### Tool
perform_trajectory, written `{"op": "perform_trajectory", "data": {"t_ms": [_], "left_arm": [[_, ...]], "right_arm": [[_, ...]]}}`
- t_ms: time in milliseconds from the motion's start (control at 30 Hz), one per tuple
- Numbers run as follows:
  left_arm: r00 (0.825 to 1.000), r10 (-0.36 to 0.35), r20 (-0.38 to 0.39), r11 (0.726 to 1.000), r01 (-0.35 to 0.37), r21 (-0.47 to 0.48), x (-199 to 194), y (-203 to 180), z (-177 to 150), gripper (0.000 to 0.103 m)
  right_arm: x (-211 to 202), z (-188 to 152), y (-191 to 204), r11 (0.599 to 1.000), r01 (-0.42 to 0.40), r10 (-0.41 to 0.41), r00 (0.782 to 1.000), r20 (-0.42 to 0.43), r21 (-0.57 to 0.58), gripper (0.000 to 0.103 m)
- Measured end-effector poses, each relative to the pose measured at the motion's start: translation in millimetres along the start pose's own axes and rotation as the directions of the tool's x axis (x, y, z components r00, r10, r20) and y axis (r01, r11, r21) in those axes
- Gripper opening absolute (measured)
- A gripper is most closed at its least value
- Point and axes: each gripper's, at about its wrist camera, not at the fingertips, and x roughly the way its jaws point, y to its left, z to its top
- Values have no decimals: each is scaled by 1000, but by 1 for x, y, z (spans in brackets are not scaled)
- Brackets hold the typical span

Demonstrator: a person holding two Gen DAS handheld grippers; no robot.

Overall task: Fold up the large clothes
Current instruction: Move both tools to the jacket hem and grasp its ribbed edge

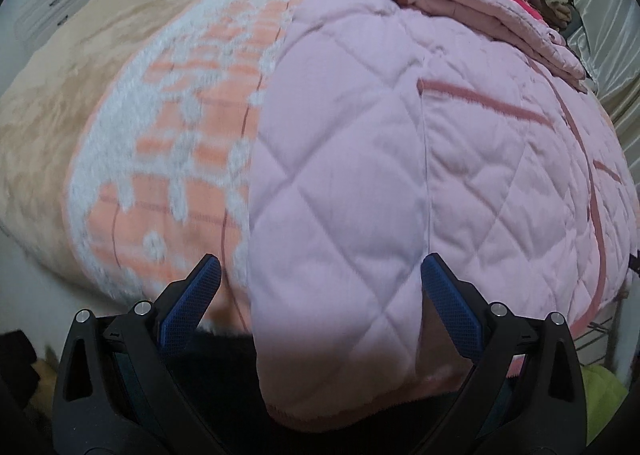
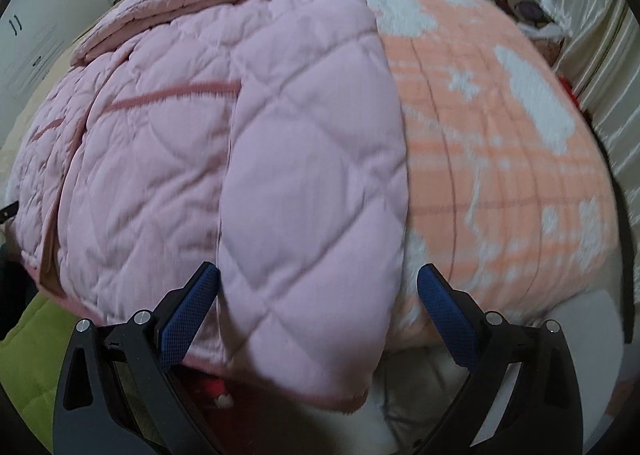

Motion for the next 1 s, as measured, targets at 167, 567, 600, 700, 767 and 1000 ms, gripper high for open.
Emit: {"op": "perform_trajectory", "data": {"t_ms": [167,567,600,700,767,1000], "left_arm": [[999,-27,-25,1000,26,-1,-2,0,-13,94],[995,-77,-65,997,76,-14,6,7,-20,94],[994,-83,-66,996,82,-18,7,8,-20,94],[993,-92,-67,996,91,-24,10,12,-21,94],[993,-95,-66,995,94,-24,11,15,-22,94],[989,-137,-59,991,137,6,5,11,-22,78]], "right_arm": [[6,-14,-8,998,-60,61,998,-34,29,99],[-6,-28,-12,964,-261,264,963,-58,54,41],[-13,-26,-12,962,-268,270,962,-47,41,33],[-33,-19,-11,955,-296,296,955,-1,12,22],[-50,-15,-9,949,-314,315,948,56,-16,20],[-83,20,-1,930,-365,367,906,211,-47,18]]}}
